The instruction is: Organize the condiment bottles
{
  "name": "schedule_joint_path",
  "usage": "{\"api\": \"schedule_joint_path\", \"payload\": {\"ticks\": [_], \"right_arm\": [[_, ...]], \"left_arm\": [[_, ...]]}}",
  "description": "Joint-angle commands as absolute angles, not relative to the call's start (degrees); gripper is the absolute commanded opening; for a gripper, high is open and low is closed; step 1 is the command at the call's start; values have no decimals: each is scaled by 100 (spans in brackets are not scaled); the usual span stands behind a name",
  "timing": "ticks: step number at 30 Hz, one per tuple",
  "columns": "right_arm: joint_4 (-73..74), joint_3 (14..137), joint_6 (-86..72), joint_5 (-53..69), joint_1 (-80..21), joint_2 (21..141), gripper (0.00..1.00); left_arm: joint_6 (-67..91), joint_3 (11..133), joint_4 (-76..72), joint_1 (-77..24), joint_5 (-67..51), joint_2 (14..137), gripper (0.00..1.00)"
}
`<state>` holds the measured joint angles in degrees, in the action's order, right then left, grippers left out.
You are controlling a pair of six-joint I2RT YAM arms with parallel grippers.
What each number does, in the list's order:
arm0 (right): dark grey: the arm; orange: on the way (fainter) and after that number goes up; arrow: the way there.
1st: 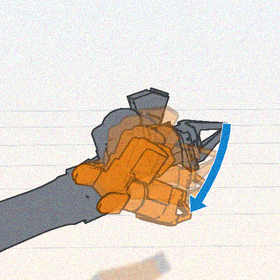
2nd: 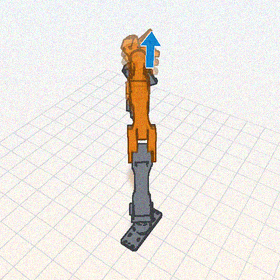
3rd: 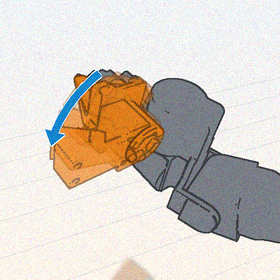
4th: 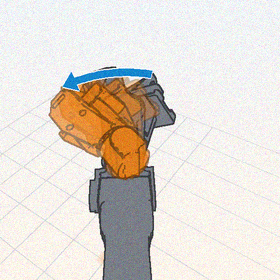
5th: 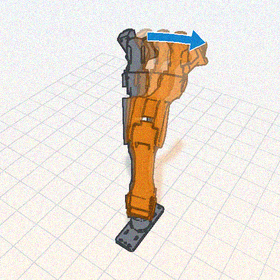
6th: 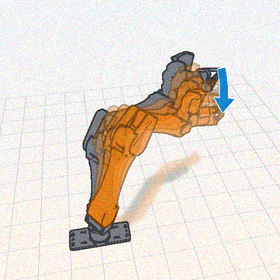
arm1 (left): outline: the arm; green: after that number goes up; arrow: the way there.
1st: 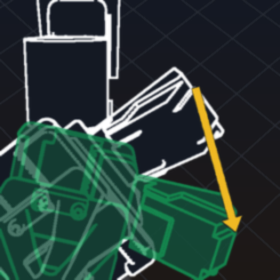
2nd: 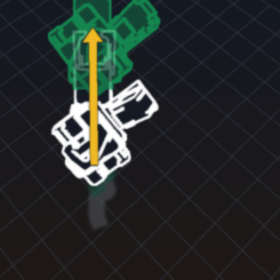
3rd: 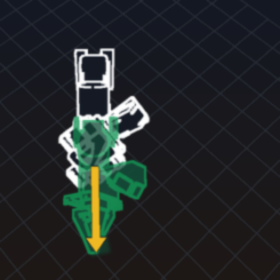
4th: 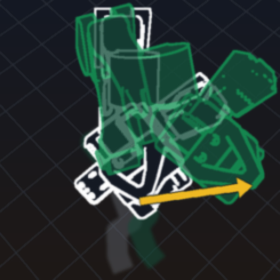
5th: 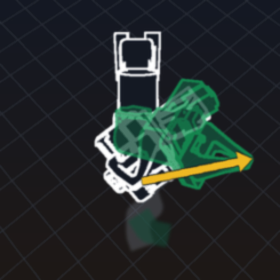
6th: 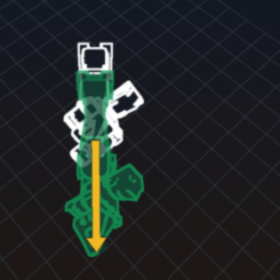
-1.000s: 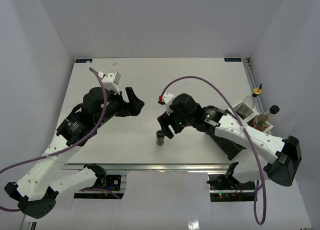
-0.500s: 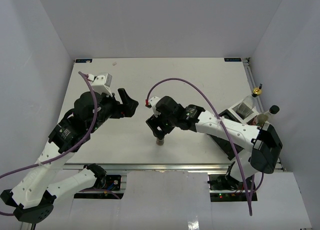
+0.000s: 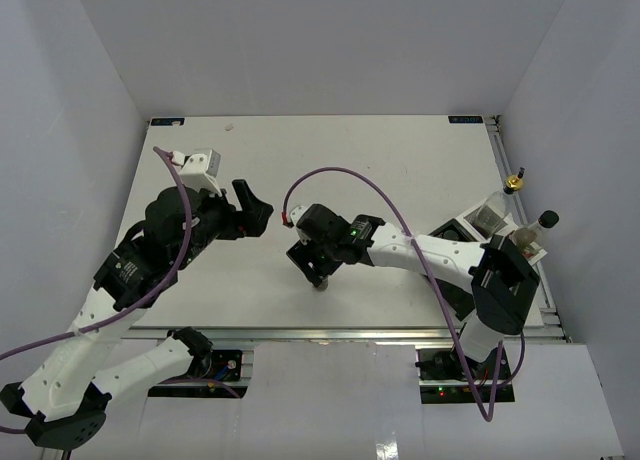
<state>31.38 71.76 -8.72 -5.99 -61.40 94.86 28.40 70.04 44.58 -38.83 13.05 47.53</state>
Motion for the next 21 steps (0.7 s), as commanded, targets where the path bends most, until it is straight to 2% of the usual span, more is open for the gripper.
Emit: {"api": "schedule_joint_path", "payload": {"ticks": [1, 6, 17, 19, 21], "right_arm": [[3167, 7529, -971, -799, -6207, 9540, 72], [3353, 7637, -1065, -986, -6252, 9664, 64], [3551, 7567, -1239, -1283, -6284, 9721, 62], [3527, 7559, -1245, -1283, -6278, 9712, 53], [3538, 7559, -1248, -1297, -6282, 9712, 39]], "left_arm": [[2776, 7093, 4502, -3867, 1405, 4658, 98], [2754, 7099, 4518, -3867, 1389, 4667, 98], [2742, 6961, 4482, -3867, 1388, 4605, 98], [2742, 6961, 4476, -3861, 1404, 4594, 98], [2742, 6968, 4487, -3865, 1406, 4590, 98]]}}
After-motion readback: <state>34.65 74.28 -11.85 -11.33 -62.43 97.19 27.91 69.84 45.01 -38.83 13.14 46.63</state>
